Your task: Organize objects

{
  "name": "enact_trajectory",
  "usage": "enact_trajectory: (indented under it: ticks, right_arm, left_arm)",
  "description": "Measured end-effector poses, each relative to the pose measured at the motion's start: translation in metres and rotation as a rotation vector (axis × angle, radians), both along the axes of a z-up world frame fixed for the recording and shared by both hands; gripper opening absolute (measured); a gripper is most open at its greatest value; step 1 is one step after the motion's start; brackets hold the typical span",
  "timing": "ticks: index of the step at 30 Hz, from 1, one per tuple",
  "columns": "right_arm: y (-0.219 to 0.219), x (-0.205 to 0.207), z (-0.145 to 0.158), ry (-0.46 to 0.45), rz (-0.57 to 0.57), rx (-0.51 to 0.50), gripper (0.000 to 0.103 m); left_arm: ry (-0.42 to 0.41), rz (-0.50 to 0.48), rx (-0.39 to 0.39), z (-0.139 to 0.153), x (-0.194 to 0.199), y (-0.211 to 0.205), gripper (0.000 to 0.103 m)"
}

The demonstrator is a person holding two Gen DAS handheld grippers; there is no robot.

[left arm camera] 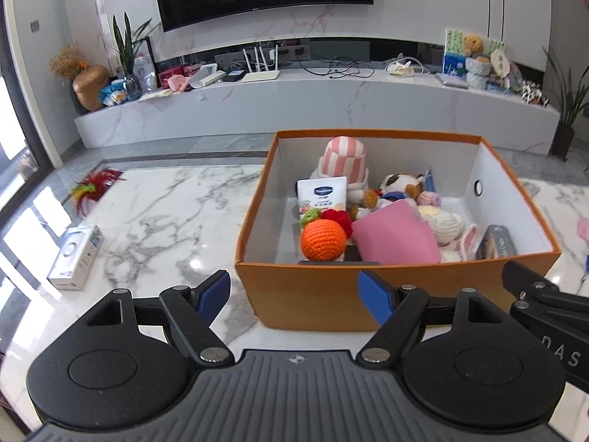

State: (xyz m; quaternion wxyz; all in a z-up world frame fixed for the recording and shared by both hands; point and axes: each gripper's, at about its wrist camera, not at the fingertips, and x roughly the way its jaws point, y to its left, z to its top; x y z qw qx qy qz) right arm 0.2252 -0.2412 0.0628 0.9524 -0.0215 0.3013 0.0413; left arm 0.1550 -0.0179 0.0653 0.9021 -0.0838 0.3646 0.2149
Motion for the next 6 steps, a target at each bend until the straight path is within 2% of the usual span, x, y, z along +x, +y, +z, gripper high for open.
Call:
enact_trajectory:
  ticks: [3,6]
  right_arm:
    - [0.0002,0.0001,-0.0002,0.002,0.000,-0.004,0.092]
    - [0.0007,-0.0004,-0.0003,0.003,0.002,-0.008,0.092]
  left_arm:
    - [0.009,-0.003,0.026,-0.0003,0.0006,-0.0025,0.091]
    - [0.006,-0.013,0.012,-0.0006,-0.0004,-0.0016,0.091]
